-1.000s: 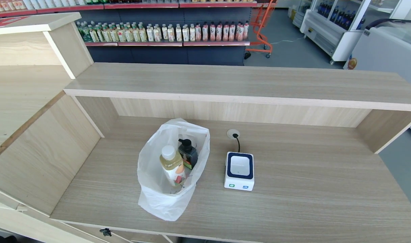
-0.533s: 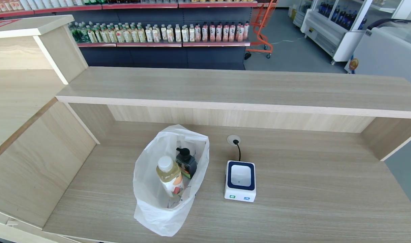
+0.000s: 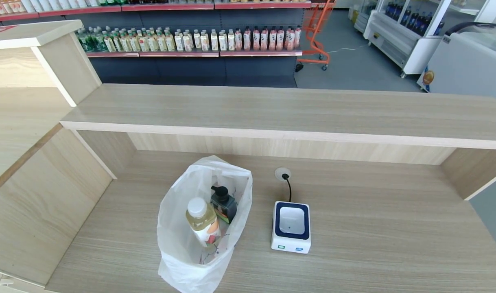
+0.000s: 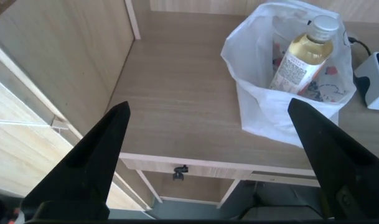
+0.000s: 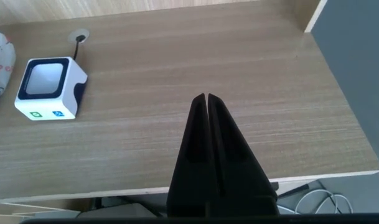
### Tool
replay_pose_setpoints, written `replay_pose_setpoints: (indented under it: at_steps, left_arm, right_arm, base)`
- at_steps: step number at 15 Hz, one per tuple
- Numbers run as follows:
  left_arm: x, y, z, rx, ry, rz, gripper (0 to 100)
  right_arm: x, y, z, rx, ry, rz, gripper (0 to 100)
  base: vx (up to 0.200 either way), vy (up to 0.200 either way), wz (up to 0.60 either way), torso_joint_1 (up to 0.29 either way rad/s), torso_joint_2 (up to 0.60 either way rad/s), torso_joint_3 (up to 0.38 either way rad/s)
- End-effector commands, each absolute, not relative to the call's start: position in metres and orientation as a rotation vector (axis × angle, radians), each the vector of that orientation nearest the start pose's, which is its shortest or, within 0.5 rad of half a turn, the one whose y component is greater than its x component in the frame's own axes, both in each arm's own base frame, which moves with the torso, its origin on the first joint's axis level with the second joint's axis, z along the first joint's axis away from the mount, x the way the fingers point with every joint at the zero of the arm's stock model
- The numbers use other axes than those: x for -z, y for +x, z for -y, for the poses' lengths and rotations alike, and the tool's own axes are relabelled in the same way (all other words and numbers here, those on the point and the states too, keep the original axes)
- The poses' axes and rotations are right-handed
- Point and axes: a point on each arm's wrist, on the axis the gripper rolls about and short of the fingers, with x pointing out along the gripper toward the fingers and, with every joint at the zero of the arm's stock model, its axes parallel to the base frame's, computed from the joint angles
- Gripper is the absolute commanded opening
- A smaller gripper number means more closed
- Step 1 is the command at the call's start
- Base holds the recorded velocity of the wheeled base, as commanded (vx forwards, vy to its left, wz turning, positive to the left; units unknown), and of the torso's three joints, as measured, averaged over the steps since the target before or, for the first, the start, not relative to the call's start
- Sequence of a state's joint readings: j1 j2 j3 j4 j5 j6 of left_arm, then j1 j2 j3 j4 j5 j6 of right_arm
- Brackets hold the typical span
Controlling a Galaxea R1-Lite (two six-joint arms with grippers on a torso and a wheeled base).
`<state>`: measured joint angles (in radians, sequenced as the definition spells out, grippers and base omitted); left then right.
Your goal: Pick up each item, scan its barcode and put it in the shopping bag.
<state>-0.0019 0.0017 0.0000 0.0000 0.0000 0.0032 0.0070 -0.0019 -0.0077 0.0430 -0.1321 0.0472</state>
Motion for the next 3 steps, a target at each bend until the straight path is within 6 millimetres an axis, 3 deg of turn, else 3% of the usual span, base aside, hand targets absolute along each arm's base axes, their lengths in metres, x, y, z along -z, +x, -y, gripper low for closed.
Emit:
replay_pose_setpoints:
  at_steps: [1, 3]
  left_arm:
    - [-0.0755, -0.0227, -0.0001, 0.003, 0.003, -0.002, 100]
    - [-0.0755, -0.0227, 0.0000, 0.002, 0.003, -0.002, 100]
  right_arm:
    - [-0.0732, -0.0236, 0.0031, 0.125, 0.045, -0.032, 0]
    - [-0.0732, -0.0236, 0.0031, 0.125, 0.043, -0.032, 0]
  base:
    - [0.000, 0.000, 0.00, 0.000, 0.00, 0.000]
    - [0.000, 0.000, 0.00, 0.000, 0.00, 0.000]
